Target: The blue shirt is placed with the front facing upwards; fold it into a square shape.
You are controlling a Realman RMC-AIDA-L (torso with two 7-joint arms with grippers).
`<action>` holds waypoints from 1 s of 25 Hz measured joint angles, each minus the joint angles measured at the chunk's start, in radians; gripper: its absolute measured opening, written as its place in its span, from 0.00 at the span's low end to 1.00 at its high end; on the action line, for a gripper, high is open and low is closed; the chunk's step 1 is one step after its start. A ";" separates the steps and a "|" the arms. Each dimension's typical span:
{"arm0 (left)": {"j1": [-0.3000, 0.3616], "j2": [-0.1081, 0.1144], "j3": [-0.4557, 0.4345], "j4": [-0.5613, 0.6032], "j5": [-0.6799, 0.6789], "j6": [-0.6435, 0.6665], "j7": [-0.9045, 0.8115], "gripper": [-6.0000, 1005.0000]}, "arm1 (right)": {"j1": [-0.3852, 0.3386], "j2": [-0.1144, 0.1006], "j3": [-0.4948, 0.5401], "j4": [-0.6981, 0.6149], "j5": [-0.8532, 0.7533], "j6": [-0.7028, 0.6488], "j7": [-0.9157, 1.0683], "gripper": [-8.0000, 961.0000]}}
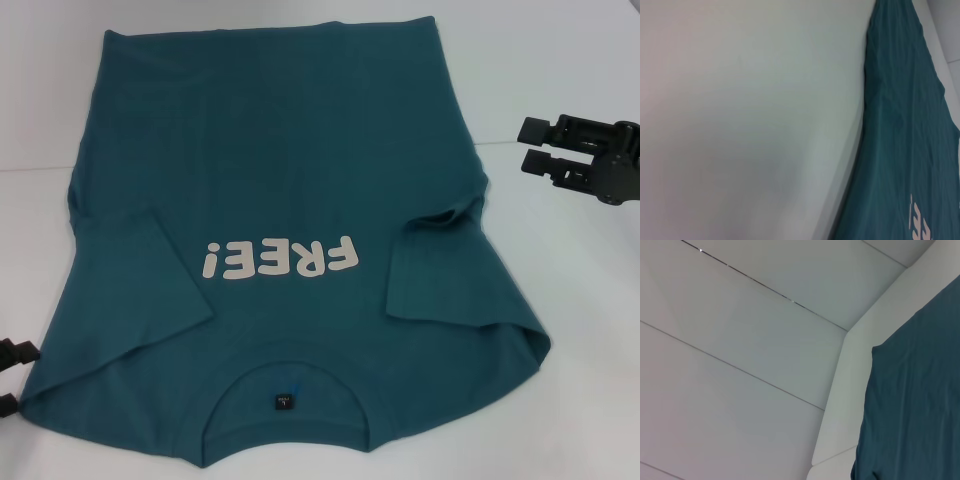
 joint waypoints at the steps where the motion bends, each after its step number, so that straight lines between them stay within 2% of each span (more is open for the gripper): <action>1: 0.000 0.000 0.002 0.000 0.000 0.001 0.000 0.87 | 0.000 0.000 0.000 0.000 0.000 0.000 0.000 0.70; 15: -0.010 -0.002 0.033 0.000 -0.007 0.089 0.011 0.87 | -0.001 0.002 0.001 0.001 0.001 0.000 -0.002 0.70; 25: -0.020 0.004 0.033 0.003 0.014 0.050 0.010 0.87 | -0.001 0.002 0.001 0.001 0.002 0.000 -0.003 0.70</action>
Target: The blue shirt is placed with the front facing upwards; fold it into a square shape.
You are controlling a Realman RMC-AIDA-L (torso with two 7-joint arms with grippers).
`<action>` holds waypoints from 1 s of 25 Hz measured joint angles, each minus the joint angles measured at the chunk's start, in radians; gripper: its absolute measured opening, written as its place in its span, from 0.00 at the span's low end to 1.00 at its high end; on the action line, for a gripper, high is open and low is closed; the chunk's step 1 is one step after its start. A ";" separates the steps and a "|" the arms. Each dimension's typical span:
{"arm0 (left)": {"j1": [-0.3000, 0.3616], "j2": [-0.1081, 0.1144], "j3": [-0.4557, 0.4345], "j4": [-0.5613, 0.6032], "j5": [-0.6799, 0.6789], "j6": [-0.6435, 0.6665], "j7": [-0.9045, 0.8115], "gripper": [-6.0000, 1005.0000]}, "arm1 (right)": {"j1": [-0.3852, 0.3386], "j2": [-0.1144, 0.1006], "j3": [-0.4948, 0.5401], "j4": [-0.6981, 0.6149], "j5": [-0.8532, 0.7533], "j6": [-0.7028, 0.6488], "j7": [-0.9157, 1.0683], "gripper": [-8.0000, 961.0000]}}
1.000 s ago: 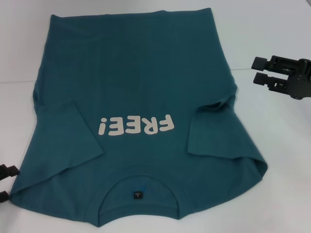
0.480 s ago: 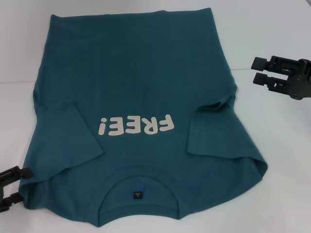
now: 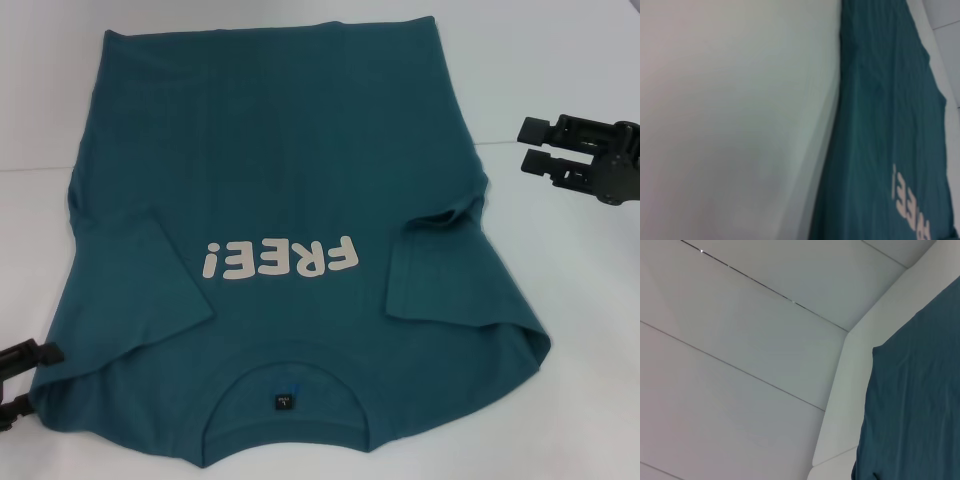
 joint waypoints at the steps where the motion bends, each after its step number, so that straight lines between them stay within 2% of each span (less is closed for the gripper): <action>1: 0.000 0.000 0.000 0.000 0.000 0.000 0.000 0.87 | 0.000 0.000 0.000 0.000 0.000 0.000 0.000 0.70; 11: 0.008 0.000 0.001 0.006 0.024 0.002 0.003 0.87 | -0.001 -0.001 0.000 0.000 0.003 0.000 0.001 0.70; 25: -0.039 -0.001 0.001 -0.017 0.017 -0.010 0.005 0.87 | -0.007 -0.001 0.012 0.001 0.006 -0.005 0.001 0.71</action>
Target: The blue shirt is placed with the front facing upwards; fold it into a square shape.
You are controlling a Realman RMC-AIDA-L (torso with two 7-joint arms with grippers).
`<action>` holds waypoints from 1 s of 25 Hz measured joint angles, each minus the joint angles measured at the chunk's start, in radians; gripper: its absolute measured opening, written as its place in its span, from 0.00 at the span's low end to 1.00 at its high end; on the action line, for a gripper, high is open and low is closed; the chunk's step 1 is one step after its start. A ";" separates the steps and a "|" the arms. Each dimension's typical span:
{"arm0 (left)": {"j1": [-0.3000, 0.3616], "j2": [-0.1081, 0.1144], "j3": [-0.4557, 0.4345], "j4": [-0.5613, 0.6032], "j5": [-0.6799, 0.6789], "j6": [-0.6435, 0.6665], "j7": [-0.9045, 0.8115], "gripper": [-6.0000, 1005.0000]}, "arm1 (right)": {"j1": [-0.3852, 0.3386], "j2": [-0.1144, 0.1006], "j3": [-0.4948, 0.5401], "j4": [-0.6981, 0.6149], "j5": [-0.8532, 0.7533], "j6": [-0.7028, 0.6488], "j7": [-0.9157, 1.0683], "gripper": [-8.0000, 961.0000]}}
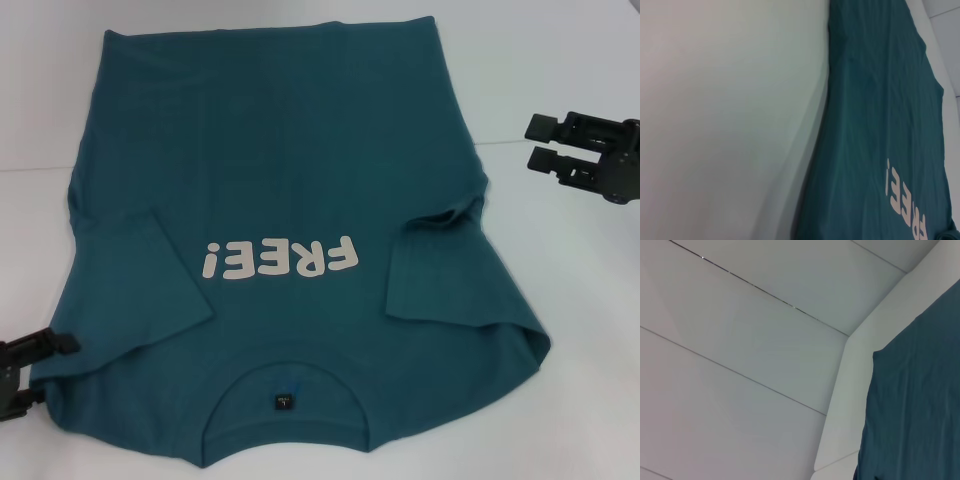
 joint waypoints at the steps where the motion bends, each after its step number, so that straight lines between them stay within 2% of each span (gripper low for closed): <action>1: -0.001 0.001 0.000 0.000 0.002 0.000 -0.002 0.87 | 0.000 0.000 0.001 0.000 0.000 -0.001 0.000 0.71; 12: 0.005 0.005 -0.011 0.002 0.014 -0.008 -0.025 0.87 | -0.002 0.002 0.014 0.000 -0.005 -0.003 -0.001 0.71; 25: -0.001 0.006 0.000 -0.009 0.023 -0.034 -0.029 0.79 | -0.002 0.000 0.014 0.000 -0.003 -0.003 -0.001 0.71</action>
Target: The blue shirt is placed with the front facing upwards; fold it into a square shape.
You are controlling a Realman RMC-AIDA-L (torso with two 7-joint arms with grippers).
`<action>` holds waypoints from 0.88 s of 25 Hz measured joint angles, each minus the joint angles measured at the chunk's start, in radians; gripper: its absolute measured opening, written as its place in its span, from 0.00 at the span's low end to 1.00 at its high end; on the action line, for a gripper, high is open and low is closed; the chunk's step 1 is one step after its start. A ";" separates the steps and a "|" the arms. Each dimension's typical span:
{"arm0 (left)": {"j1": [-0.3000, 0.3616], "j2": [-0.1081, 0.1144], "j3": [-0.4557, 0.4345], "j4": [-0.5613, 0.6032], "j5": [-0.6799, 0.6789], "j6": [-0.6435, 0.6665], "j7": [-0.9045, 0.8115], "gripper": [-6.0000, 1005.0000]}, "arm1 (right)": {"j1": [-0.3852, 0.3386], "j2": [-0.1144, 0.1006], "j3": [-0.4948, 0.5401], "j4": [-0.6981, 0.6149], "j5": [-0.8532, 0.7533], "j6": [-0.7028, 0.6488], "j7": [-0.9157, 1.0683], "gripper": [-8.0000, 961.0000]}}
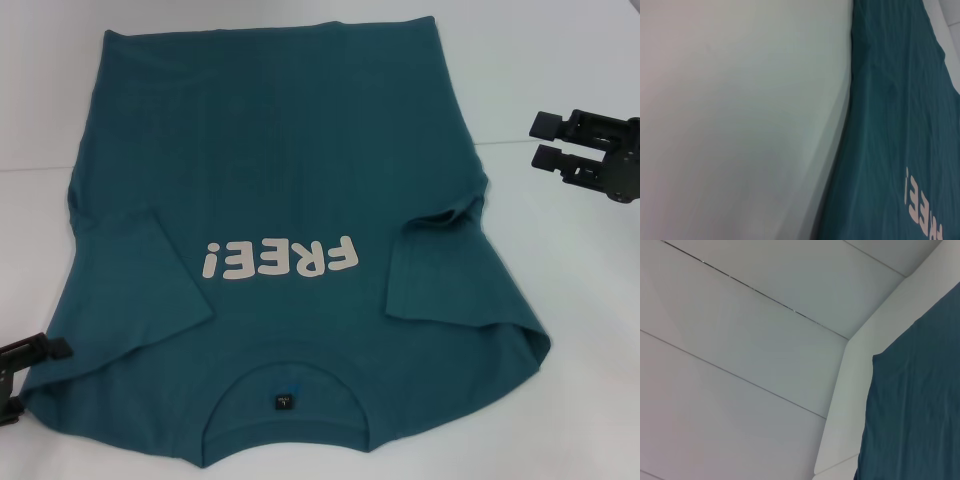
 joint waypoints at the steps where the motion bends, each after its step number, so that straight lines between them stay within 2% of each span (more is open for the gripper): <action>1: 0.000 0.000 0.000 0.001 0.001 0.003 0.000 0.78 | 0.000 0.000 0.000 0.000 0.000 0.000 0.000 0.71; 8: -0.001 0.003 -0.009 0.003 0.019 0.013 -0.001 0.73 | -0.001 0.000 0.000 0.000 0.001 -0.001 0.000 0.71; 17: -0.001 0.003 -0.010 0.002 0.021 0.011 0.000 0.47 | -0.003 0.000 0.000 0.001 -0.001 -0.002 0.000 0.71; 22: -0.001 0.003 -0.013 0.001 0.015 0.006 0.016 0.26 | -0.008 0.000 0.000 0.002 -0.004 -0.003 -0.001 0.71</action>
